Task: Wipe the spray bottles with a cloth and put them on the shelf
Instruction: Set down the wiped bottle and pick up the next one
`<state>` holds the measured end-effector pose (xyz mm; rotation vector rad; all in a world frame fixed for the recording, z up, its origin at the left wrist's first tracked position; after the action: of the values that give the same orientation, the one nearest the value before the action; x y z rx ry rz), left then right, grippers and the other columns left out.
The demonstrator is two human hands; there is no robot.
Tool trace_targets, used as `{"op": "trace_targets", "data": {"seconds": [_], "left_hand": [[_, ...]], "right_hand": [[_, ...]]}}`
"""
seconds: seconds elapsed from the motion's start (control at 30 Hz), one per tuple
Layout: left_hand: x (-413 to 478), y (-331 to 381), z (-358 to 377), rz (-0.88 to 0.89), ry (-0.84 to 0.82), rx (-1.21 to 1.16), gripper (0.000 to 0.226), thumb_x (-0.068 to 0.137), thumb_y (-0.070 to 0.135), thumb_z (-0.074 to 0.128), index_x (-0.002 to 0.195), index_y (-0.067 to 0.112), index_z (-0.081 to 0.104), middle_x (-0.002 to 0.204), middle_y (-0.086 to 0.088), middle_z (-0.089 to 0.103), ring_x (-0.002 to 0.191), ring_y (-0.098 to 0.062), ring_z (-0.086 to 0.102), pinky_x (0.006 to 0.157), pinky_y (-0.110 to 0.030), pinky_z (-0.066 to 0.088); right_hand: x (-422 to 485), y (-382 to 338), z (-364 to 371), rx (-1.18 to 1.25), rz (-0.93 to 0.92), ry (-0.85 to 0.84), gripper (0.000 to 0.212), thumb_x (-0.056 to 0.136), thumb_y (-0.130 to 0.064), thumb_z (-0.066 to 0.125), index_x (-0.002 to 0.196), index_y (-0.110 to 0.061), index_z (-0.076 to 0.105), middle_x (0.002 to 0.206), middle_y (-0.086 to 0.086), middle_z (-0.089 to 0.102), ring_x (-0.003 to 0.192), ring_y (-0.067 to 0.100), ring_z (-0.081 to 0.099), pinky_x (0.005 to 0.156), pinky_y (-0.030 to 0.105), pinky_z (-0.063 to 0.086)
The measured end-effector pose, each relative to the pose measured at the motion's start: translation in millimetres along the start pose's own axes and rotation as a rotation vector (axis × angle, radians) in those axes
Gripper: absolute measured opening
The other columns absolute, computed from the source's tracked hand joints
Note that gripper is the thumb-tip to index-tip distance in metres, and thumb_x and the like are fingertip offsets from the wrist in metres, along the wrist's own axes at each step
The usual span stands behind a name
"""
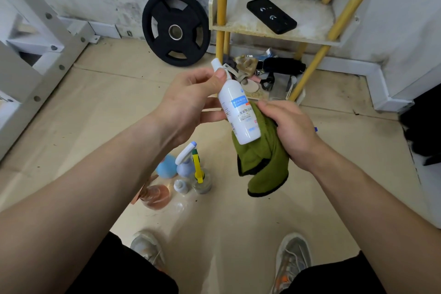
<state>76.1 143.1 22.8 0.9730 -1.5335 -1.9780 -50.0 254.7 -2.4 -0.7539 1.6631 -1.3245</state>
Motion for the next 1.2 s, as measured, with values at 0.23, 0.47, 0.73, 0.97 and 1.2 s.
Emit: {"op": "trace_targets", "data": {"seconds": [0.23, 0.47, 0.73, 0.97, 1.2], "left_hand": [[-4.8, -16.3, 4.9, -0.025, 0.090, 0.065, 0.021, 0.100, 0.028, 0.060, 0.096, 0.007, 0.062, 0.089, -0.007, 0.066, 0.068, -0.018, 0.068, 0.056, -0.026, 0.055], [-2.5, -24.6, -6.3, -0.089, 0.210, 0.014, 0.024, 0.099, 0.029, 0.063, 0.094, 0.006, 0.062, 0.080, -0.007, 0.070, 0.064, -0.022, 0.069, 0.061, -0.034, 0.060], [0.1, -18.7, -17.3, -0.093, 0.254, 0.006, 0.026, 0.097, 0.030, 0.065, 0.098, 0.005, 0.064, 0.085, -0.007, 0.068, 0.063, -0.021, 0.071, 0.061, -0.032, 0.060], [-2.3, -16.2, 1.7, -0.042, 0.140, 0.104, 0.025, 0.098, 0.030, 0.063, 0.093, 0.006, 0.060, 0.079, -0.003, 0.062, 0.058, -0.015, 0.067, 0.054, -0.028, 0.056], [-5.1, -36.0, 8.5, -0.111, 0.135, 0.113, 0.027, 0.096, 0.029, 0.067, 0.102, 0.003, 0.060, 0.083, -0.009, 0.068, 0.064, -0.020, 0.072, 0.060, -0.035, 0.062]], "right_hand": [[-5.2, -36.3, -4.8, -0.445, -0.336, 0.125, 0.027, 0.097, -0.021, 0.066, 0.122, -0.026, 0.074, 0.105, -0.023, 0.071, 0.105, -0.002, 0.065, 0.091, 0.017, 0.050], [-22.8, -45.6, 16.2, -0.807, -0.584, 0.193, 0.048, 0.087, -0.036, 0.070, 0.132, -0.019, 0.068, 0.104, 0.001, 0.063, 0.093, 0.022, 0.062, 0.078, 0.038, 0.053], [-4.8, -14.5, 0.3, -0.570, -0.303, 0.038, 0.027, 0.096, -0.030, 0.069, 0.121, -0.023, 0.075, 0.090, -0.018, 0.069, 0.087, -0.002, 0.063, 0.076, 0.021, 0.045], [1.8, -10.5, -4.7, -0.346, -0.187, 0.025, 0.019, 0.102, -0.028, 0.061, 0.099, -0.037, 0.078, 0.090, -0.019, 0.077, 0.088, 0.000, 0.069, 0.082, 0.026, 0.053], [-12.6, -32.8, 12.6, -0.843, -0.526, 0.139, 0.035, 0.100, -0.037, 0.051, 0.127, -0.025, 0.071, 0.094, -0.002, 0.061, 0.083, 0.020, 0.058, 0.066, 0.037, 0.049]]}}
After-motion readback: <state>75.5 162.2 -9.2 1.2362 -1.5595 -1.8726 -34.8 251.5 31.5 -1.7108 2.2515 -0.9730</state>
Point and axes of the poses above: each hand's wrist, its own x-axis towards the middle knuckle, its own z-axis out of the palm, y = z × x, the point moved 9 cm from there along x, towards the middle knuckle
